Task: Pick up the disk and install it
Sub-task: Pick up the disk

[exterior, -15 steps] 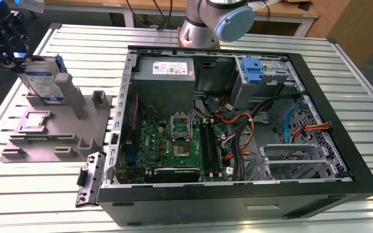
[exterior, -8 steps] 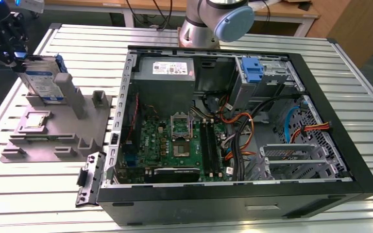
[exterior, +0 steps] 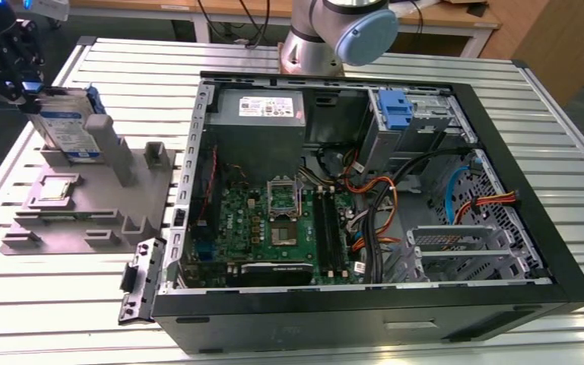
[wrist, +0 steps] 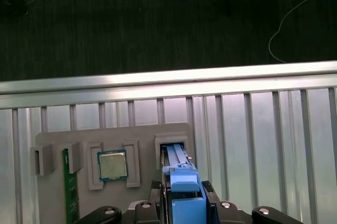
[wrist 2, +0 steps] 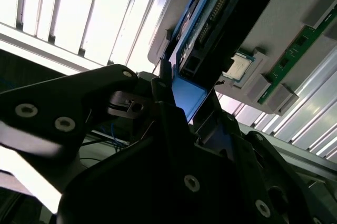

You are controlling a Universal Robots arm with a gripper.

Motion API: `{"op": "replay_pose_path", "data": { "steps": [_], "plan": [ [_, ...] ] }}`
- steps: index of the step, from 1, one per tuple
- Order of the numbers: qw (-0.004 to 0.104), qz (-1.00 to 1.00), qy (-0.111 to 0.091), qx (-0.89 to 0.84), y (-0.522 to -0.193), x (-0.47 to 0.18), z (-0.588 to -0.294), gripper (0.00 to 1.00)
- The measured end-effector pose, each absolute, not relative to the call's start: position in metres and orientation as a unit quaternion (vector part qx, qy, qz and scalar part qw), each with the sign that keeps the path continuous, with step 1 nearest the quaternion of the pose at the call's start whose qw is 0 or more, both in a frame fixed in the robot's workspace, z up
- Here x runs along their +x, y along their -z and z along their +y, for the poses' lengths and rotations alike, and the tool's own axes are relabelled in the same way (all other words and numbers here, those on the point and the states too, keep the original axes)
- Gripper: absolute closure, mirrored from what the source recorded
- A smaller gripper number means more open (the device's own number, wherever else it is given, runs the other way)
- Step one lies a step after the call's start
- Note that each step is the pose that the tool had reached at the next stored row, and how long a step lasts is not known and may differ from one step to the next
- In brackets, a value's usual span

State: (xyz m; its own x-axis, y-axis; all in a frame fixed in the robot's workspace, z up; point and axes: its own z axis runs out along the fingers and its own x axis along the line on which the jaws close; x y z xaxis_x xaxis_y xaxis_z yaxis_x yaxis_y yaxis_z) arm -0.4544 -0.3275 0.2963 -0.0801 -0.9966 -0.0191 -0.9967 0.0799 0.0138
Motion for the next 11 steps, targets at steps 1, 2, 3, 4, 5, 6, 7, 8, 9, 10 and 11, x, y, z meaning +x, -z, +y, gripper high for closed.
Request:
{"op": "replay_pose_path", "data": {
  "steps": [1,2,3,4,5,6,7,8,9,10,11],
  "plan": [
    [0.002,0.735,-0.011,-0.678,-0.2963,-0.4545,-0.3276,0.61],
    [0.002,0.735,-0.011,-0.678,-0.2963,-0.4545,-0.3276,0.61],
    [0.002,0.735,-0.011,-0.678,-0.2964,-0.4545,-0.3277,0.63],
    [0.001,0.735,-0.011,-0.678,-0.2964,-0.4545,-0.3278,0.63],
    [0.001,0.735,-0.011,-0.678,-0.2964,-0.4545,-0.3278,0.63],
    [0.001,0.735,-0.010,-0.678,-0.2964,-0.4545,-0.3278,0.63],
    [0.001,0.735,-0.010,-0.678,-0.2964,-0.4545,-0.3278,0.63],
    [0.001,0.735,-0.010,-0.678,-0.2963,-0.4545,-0.3278,0.63],
    [0.001,0.735,-0.010,-0.678,-0.2963,-0.4545,-0.3278,0.63],
    [0.001,0.735,-0.010,-0.678,-0.2963,-0.4545,-0.3278,0.63],
    [0.001,0.735,-0.010,-0.678,-0.2963,-0.4545,-0.3277,0.63]
  ]
}}
